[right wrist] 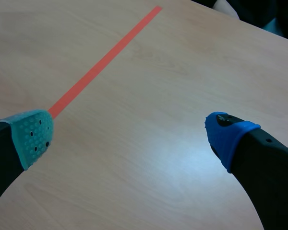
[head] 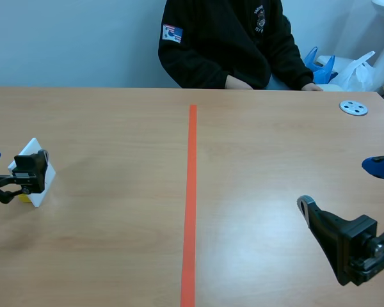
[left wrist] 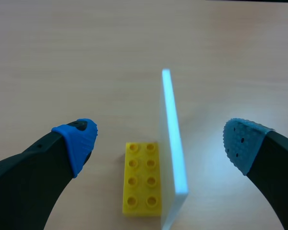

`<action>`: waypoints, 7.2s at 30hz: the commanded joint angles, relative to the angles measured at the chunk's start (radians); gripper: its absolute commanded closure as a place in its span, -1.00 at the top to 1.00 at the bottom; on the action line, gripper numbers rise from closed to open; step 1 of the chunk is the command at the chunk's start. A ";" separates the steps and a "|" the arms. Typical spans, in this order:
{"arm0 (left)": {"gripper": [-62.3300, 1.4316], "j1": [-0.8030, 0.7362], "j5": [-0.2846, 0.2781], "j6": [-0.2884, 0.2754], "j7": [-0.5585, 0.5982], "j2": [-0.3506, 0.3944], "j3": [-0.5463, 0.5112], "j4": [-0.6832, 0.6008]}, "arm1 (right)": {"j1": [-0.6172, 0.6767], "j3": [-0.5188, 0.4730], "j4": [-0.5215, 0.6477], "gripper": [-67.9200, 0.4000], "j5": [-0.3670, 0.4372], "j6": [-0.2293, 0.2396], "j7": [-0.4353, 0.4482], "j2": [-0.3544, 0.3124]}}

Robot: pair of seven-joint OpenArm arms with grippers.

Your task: Sort the leaf by its shape. The table is split by an orange tape line. A compound leaf with several leaflets goes to the left side, a simple leaf with one blade goes to the right side. Return to the home posture when a red brick is placed on the table.

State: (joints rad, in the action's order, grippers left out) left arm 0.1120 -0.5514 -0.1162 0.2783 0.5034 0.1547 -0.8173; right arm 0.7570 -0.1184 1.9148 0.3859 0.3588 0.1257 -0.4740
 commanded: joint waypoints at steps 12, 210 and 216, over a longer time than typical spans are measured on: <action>1.00 -0.291 -0.006 -0.036 -0.127 0.082 -0.056 -0.572 | -0.012 -0.006 0.006 1.00 0.007 -0.004 0.014 -0.011; 1.00 -0.776 0.182 -0.062 -0.163 0.079 -0.070 -1.062 | -0.720 0.341 -0.483 -0.94 0.022 0.080 0.029 -0.006; 1.00 -0.776 0.182 -0.062 -0.163 0.079 -0.070 -1.062 | -0.663 0.167 -0.471 -0.94 0.199 0.084 -0.081 -0.034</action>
State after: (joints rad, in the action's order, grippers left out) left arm -0.6674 -0.3634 -0.1768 0.1013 0.5797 0.0910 -1.8694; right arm 0.1070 0.0517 1.4422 0.5690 0.4419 0.0254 -0.4923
